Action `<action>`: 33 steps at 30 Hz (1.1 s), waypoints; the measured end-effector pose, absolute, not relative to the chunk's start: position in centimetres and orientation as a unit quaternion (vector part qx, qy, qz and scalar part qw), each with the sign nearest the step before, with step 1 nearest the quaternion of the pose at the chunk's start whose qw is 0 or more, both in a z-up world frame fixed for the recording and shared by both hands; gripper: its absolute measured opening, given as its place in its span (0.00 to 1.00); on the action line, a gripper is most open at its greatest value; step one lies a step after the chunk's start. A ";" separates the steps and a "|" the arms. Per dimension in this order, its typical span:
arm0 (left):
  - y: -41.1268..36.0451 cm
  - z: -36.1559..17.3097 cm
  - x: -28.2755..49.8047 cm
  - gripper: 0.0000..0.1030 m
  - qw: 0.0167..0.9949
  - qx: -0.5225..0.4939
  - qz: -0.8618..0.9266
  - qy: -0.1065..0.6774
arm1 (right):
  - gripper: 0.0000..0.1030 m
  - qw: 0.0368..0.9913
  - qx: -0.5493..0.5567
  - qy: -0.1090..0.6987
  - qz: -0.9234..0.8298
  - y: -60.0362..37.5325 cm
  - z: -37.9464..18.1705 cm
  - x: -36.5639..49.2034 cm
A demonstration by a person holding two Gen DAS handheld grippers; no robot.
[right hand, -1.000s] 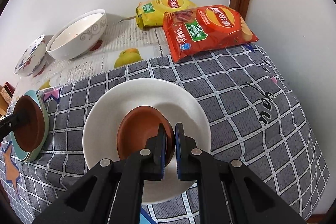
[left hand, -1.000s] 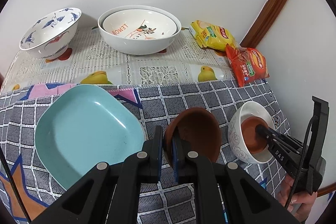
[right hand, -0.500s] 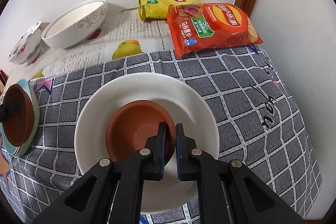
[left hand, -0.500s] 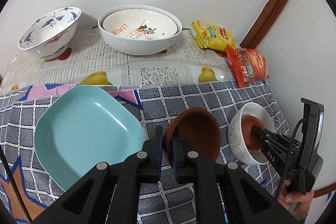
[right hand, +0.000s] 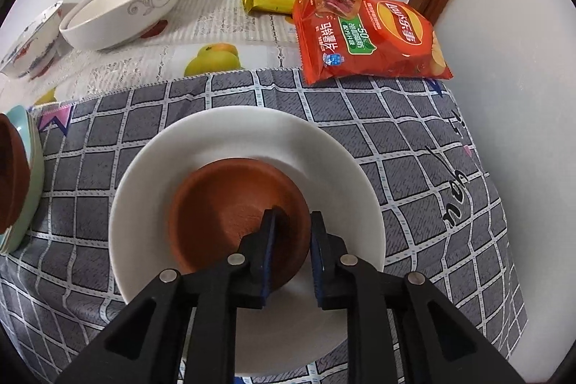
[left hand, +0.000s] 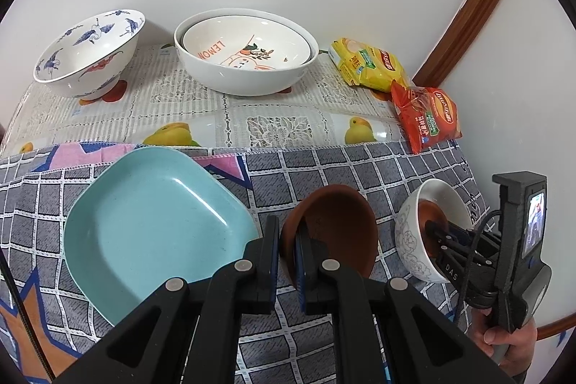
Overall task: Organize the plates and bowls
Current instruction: 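Lower the brown clay bowl into the white bowl and open the right gripper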
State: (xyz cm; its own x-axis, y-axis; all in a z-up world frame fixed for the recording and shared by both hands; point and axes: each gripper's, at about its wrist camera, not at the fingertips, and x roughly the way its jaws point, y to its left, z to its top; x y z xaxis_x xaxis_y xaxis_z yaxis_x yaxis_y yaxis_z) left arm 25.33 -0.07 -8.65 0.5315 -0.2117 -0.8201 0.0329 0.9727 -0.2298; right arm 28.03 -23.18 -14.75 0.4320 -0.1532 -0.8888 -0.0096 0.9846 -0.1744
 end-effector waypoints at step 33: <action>-6.2 -6.1 23.5 0.08 0.875 -0.064 -0.107 0.468 | 0.37 0.897 -0.005 0.443 -0.001 -27.2 -7.0 21.8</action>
State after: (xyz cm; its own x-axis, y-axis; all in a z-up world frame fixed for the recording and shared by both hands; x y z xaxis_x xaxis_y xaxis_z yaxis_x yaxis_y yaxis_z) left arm 23.48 -6.23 -6.11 0.5391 -0.2471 -0.8052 0.1270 0.9689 -0.2123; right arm 21.79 -27.16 -7.00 0.6078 -0.0052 -0.7940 -0.0033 1.0000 -0.0092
